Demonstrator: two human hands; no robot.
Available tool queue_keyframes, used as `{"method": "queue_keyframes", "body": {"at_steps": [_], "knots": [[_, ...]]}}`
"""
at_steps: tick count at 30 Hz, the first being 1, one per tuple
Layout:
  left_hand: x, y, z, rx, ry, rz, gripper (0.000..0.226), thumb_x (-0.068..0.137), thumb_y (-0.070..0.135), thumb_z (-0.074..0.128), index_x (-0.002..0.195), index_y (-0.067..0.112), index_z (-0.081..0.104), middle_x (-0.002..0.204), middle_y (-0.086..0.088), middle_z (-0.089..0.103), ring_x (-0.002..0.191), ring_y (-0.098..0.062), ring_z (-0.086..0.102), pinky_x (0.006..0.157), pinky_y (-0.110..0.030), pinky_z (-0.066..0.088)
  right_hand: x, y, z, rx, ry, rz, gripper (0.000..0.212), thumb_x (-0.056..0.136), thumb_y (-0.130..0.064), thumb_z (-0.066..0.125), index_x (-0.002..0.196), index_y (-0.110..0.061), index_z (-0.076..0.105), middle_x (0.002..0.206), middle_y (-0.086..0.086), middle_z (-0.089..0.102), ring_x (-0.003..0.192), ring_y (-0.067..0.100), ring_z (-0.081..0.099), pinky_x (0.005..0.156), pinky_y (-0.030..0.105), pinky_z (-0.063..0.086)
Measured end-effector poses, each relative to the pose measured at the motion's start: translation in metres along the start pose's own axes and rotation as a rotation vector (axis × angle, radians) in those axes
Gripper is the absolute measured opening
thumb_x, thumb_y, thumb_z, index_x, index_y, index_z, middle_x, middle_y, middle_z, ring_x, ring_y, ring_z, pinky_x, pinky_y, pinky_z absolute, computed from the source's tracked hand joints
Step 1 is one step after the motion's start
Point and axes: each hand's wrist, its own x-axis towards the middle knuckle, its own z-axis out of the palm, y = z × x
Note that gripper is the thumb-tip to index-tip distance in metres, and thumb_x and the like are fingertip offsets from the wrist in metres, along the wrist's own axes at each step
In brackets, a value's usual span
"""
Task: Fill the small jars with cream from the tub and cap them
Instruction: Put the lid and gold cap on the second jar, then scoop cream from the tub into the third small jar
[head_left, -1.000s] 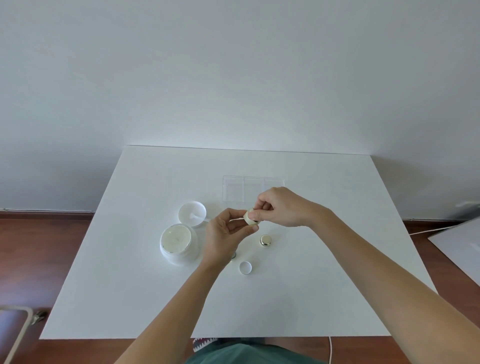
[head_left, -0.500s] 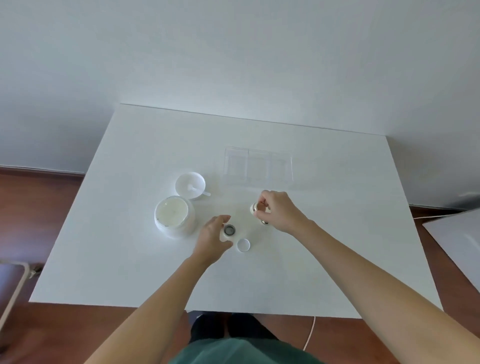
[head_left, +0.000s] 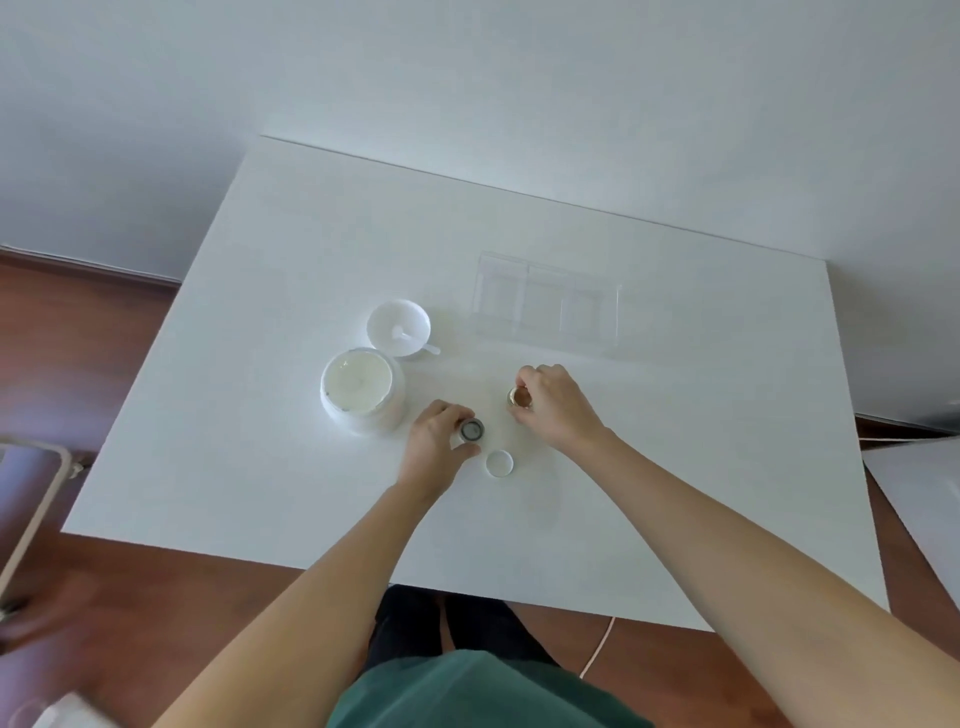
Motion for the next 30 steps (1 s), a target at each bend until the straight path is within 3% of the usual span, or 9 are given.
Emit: {"method": "queue_keyframes", "body": {"at_steps": [2,6,8,11,14,19,24,28,30], "knots": [[-0.001,0.0,-0.001,-0.003,0.011,0.002,0.039,0.071,-0.003,0.083,0.106,0.002,0.069,0.103,-0.01,0.062,0.083,-0.017,0.054,0.072,-0.008,0.037,0.001,0.0,0.002,0.0,0.006,0.001,0.02,0.09,-0.019,0.057,0.103,-0.004,0.056,0.097,0.013,0.062,0.097,0.028,0.049,0.078,0.042,0.049],[-0.003,0.003,-0.006,-0.043,0.024,-0.02,0.038,0.074,-0.001,0.082,0.108,0.001,0.067,0.105,-0.009,0.064,0.088,-0.018,0.058,0.079,-0.017,0.045,0.002,-0.001,0.002,-0.004,0.002,0.008,0.02,0.089,-0.018,0.057,0.103,-0.004,0.056,0.097,0.012,0.062,0.097,0.028,0.049,0.077,0.04,0.05],[-0.005,0.008,-0.01,-0.093,0.015,-0.055,0.034,0.076,0.001,0.081,0.106,0.004,0.066,0.102,-0.007,0.067,0.089,-0.018,0.062,0.077,-0.015,0.048,0.004,-0.002,0.001,-0.04,-0.009,0.017,0.023,0.088,-0.022,0.06,0.104,-0.006,0.056,0.097,0.011,0.062,0.101,0.028,0.049,0.073,0.037,0.048],[-0.012,0.019,-0.021,-0.179,0.015,-0.122,0.031,0.075,0.005,0.081,0.102,0.01,0.065,0.094,-0.001,0.069,0.077,-0.009,0.065,0.067,-0.009,0.048,0.007,-0.005,-0.004,-0.014,0.01,0.024,0.038,0.084,-0.03,0.066,0.111,-0.005,0.057,0.1,0.011,0.061,0.105,0.028,0.047,0.076,0.036,0.048],[-0.025,0.032,-0.036,-0.247,0.025,-0.14,0.031,0.075,0.01,0.081,0.1,0.016,0.065,0.085,0.006,0.069,0.063,0.002,0.061,0.061,-0.009,0.046,0.011,-0.014,-0.012,0.115,0.089,-0.027,0.033,0.089,-0.024,0.063,0.114,-0.003,0.059,0.105,0.013,0.062,0.105,0.029,0.052,0.083,0.035,0.047],[-0.051,0.045,-0.073,-0.377,0.13,-0.14,0.031,0.073,0.013,0.083,0.095,0.026,0.066,0.074,0.008,0.068,0.058,-0.003,0.06,0.059,-0.011,0.046,0.03,-0.044,-0.02,0.332,0.095,0.035,0.017,0.086,-0.014,0.061,0.092,0.002,0.064,0.088,0.014,0.067,0.085,0.029,0.062,0.076,0.037,0.053],[-0.067,0.041,-0.112,-0.434,0.246,-0.189,0.03,0.073,0.018,0.084,0.095,0.029,0.066,0.065,0.007,0.068,0.055,-0.005,0.058,0.055,-0.012,0.043,0.051,-0.071,-0.01,0.441,-0.001,0.144,0.024,0.081,-0.018,0.072,0.077,0.003,0.061,0.077,0.008,0.059,0.073,0.022,0.055,0.067,0.033,0.049],[-0.071,0.032,-0.134,-0.451,0.317,-0.219,0.03,0.073,0.015,0.084,0.093,0.027,0.067,0.065,0.008,0.067,0.056,-0.007,0.057,0.054,-0.016,0.044,0.067,-0.087,0.003,0.47,-0.014,0.215,0.039,0.079,-0.018,0.074,0.058,-0.01,0.042,0.065,0.008,0.045,0.066,0.023,0.042,0.058,0.029,0.035],[-0.071,0.029,-0.141,-0.453,0.34,-0.239,0.03,0.073,0.015,0.084,0.094,0.027,0.067,0.066,0.007,0.068,0.057,-0.008,0.056,0.054,-0.019,0.044,0.072,-0.092,0.009,0.525,-0.014,0.266,0.044,0.078,-0.022,0.076,0.06,-0.012,0.037,0.067,0.008,0.041,0.065,0.021,0.04,0.059,0.031,0.033]]}}
